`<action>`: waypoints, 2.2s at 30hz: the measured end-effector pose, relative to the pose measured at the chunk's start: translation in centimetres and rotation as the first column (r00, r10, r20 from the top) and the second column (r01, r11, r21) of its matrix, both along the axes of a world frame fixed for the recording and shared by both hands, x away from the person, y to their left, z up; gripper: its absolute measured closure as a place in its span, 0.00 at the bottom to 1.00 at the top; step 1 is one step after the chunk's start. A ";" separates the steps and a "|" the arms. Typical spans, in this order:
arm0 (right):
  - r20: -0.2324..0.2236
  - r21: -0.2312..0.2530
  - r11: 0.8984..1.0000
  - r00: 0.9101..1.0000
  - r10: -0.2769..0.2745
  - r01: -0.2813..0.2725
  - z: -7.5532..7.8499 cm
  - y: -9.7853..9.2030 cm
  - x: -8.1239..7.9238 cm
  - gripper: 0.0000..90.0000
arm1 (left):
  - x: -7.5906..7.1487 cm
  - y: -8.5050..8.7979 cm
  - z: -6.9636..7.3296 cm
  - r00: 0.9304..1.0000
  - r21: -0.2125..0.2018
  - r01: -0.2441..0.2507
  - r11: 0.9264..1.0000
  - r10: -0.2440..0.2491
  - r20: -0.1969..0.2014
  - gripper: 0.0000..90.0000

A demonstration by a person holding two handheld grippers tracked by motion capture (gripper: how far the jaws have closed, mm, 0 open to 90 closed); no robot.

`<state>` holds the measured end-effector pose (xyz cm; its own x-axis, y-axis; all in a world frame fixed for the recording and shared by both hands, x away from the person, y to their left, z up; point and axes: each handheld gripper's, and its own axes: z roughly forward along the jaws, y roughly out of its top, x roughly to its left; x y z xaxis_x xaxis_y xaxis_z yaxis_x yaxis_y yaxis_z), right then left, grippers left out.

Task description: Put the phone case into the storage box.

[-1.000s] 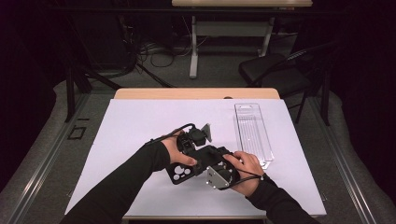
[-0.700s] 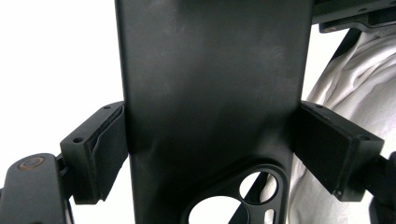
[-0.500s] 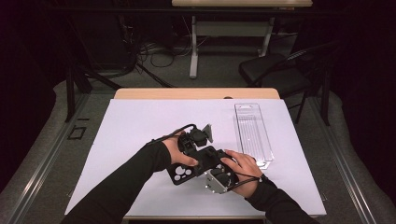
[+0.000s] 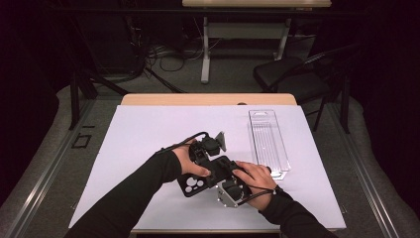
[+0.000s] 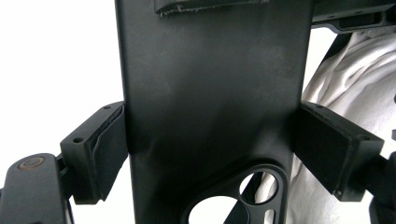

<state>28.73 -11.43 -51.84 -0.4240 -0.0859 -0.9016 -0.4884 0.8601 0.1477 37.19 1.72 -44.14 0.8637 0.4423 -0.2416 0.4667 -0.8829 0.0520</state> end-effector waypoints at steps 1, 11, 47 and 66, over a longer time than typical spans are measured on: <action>0.003 -0.002 1.000 1.000 0.001 -0.001 0.0 0.0 0.0 0.67 | 0.0 0.0 0.0 1.000 -0.001 0.000 1.000 0.000 0.000 0.16; 0.024 -0.013 1.000 1.000 0.004 -0.004 0.0 0.0 0.0 0.73 | 0.0 -0.1 -0.1 1.000 -0.004 0.002 1.000 -0.002 -0.016 0.16; 0.043 -0.045 0.999 0.999 0.013 -0.011 -0.3 -0.1 -0.3 0.88 | 0.4 0.2 -0.6 0.997 -0.039 -0.019 0.999 0.016 -0.078 0.16; 0.061 -0.048 0.999 0.998 0.016 -0.013 -0.2 -0.2 -0.3 0.93 | 0.4 0.2 -0.6 0.995 -0.052 -0.032 0.998 0.028 -0.092 0.16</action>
